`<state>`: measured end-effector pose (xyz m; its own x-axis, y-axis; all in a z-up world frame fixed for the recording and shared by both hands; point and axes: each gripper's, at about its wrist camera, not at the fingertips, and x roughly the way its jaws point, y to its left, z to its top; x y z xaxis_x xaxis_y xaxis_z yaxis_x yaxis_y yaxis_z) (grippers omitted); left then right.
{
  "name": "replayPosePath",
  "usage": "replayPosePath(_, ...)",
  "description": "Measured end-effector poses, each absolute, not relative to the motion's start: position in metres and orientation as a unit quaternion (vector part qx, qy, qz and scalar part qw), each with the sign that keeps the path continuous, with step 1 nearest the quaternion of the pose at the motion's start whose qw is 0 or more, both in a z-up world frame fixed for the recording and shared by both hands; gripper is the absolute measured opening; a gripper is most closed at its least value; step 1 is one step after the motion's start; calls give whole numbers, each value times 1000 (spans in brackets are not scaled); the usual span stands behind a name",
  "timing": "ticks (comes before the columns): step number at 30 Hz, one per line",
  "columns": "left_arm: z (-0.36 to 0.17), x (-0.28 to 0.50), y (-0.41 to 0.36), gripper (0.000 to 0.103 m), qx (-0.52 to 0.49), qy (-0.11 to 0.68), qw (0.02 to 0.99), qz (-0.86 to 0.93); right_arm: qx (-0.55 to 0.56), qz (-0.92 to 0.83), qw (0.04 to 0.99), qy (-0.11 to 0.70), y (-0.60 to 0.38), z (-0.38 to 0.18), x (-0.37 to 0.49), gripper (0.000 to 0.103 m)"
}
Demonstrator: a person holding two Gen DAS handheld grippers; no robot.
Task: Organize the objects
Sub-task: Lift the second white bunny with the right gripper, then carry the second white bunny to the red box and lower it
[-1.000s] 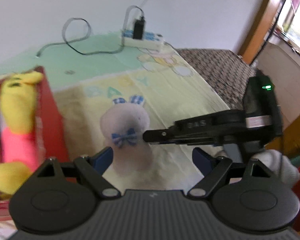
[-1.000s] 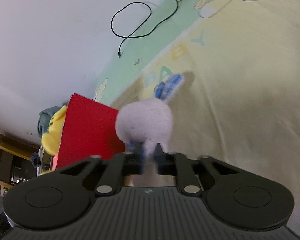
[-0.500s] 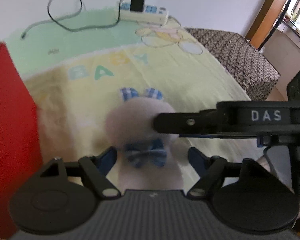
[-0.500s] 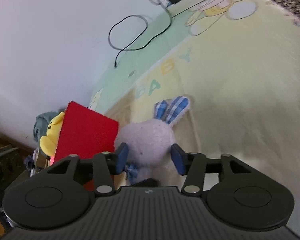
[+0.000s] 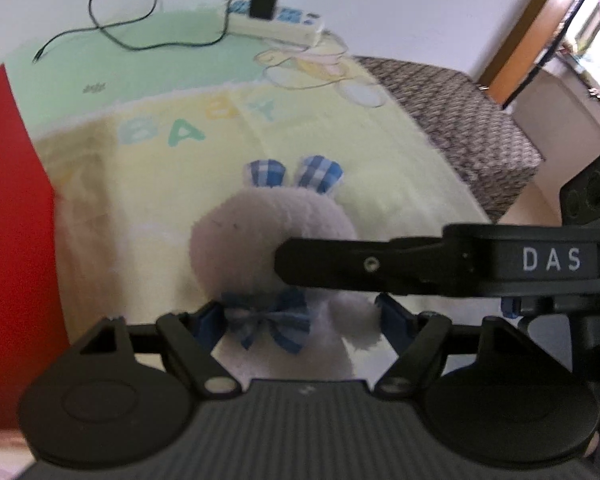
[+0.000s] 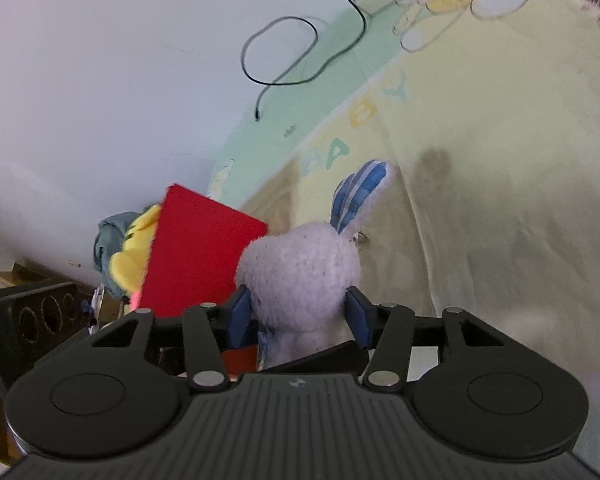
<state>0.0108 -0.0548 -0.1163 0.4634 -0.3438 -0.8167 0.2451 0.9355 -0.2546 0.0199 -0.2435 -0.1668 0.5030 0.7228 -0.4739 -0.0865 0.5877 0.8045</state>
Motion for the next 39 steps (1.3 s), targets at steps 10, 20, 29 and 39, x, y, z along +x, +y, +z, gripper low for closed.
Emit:
replayPosePath(10, -37, -36, -36, 77, -50, 387, 899, -198, 342, 288, 831, 330, -231, -89, -18, 53)
replayPosePath(20, 20, -83, 66, 77, -78, 309, 933, -168, 318, 354, 837, 269, -147, -33, -21, 54)
replayPosePath(29, 21, -104, 169, 77, -104, 304, 940, -114, 279, 400, 826, 284, -38, -23, 3, 54)
replayPosePath(39, -13, -92, 234, 77, -122, 343, 928, -83, 252, 399, 820, 324, 34, -40, 18, 54)
